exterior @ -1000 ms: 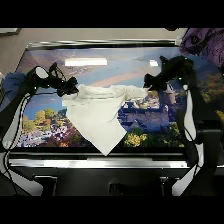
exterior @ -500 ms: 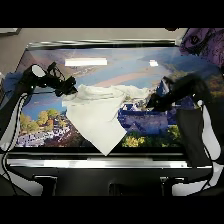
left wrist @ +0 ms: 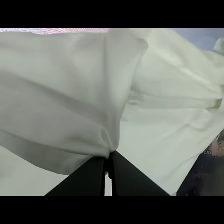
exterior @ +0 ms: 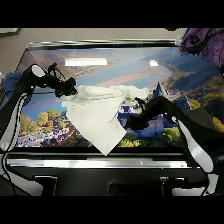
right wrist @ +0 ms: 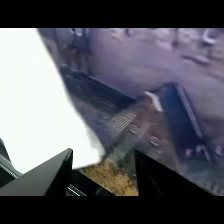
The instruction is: Fold the clothes and pants, and hang the long-sleeved shirts on hangers.
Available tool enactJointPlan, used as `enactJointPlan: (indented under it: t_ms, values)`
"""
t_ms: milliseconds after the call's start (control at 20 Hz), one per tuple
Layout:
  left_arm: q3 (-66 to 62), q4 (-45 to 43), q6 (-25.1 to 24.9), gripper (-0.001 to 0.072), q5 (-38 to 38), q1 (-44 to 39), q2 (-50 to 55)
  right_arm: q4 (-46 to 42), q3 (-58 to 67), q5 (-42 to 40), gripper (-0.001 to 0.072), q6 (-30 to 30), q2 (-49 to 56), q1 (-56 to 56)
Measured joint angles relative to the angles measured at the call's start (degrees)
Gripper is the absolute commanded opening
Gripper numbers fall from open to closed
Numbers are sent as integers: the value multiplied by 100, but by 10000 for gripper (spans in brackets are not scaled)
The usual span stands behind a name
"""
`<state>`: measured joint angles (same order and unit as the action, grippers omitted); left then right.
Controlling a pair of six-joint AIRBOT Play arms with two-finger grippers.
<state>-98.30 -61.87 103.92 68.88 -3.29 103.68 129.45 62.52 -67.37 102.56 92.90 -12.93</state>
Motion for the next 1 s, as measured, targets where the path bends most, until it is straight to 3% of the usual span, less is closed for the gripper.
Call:
enactJointPlan:
  t_ms: [150,200,300,600,1000]
  values:
    - [2,-2,0,21,7,0,0,155,-50,295,425,-68,11,-310]
    - [2,-2,-7,21,9,0,0,201,-57,345,356,-90,33,-398]
    - [2,-2,-31,21,13,0,2,232,-74,393,40,-105,92,-522]
    - [-35,-7,-142,20,-26,11,-339,133,380,417,30,-11,-321,-345]
    - [-951,-20,-603,20,-210,603,-2277,-446,3550,173,30,-542,-2135,1340]
